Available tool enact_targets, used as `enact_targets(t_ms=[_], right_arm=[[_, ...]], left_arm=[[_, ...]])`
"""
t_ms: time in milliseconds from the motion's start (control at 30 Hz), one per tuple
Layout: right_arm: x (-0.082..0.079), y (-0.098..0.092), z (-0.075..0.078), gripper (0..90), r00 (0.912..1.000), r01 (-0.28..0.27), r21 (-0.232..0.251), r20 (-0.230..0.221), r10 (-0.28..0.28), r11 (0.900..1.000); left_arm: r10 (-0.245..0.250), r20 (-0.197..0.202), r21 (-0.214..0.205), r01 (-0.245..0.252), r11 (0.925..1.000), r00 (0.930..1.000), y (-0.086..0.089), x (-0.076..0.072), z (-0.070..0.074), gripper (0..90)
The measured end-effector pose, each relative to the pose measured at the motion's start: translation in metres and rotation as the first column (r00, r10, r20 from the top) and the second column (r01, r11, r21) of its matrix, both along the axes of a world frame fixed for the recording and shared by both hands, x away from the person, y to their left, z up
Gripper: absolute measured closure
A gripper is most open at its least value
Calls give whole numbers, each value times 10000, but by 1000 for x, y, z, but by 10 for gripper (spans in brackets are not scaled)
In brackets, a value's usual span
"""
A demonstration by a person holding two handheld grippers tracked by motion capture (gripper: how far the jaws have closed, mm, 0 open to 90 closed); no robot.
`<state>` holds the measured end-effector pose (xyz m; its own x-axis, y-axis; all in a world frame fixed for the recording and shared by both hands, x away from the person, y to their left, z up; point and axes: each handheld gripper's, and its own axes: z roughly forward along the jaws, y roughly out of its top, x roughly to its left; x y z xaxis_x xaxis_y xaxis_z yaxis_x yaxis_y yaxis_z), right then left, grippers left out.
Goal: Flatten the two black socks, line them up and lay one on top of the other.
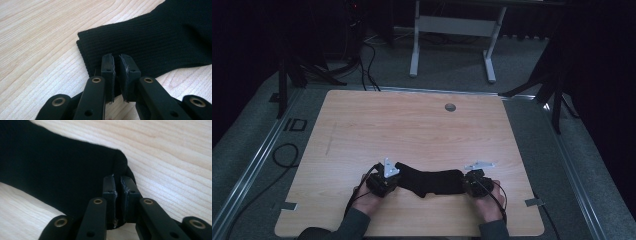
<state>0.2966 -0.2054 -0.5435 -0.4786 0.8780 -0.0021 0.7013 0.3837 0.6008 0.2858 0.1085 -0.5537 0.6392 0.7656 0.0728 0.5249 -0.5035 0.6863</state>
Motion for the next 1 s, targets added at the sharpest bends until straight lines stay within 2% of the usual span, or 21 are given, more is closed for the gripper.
enact_targets(t_ms=[100,367,600,667,733,800,833,867,967,1000], right_arm=[[2,-1,-3,803,10000,30,58,31,-30,10000],[18,-6,-7,739,9981,292,256,544,-305,9992],[32,-6,-12,569,9901,693,278,1200,-721,9972],[33,-7,-12,503,9885,848,258,1233,-873,9961],[34,-10,-12,466,9888,895,433,1155,-940,9950],[34,-11,-11,466,9883,954,536,1147,-1010,9940],[33,-12,-6,426,9878,874,723,1225,-958,9935],[32,-12,-3,408,9875,830,792,1275,-927,9934],[28,-11,7,385,9849,590,1009,1562,-744,9931],[28,-11,7,385,9849,590,1009,1562,-744,9931]], left_arm=[[-5,-7,2,5,10000,10000,0,0,0,823],[-25,-14,-14,25,10000,10000,-1,1,0,812],[191,202,-3,-191,9998,9996,-3,6,-1,781],[280,286,69,-282,9996,9992,-3,8,-1,768],[397,334,8,-397,9992,9987,-3,9,-1,753],[397,334,8,-397,9992,9987,-3,9,-1,743],[492,390,-73,-490,9988,9980,-3,9,0,694],[429,283,-219,-423,9989,9987,-2,9,2,655],[293,219,-692,-277,9972,9993,2,8,6,612],[293,219,-692,-277,9972,9993,2,8,6,596]])
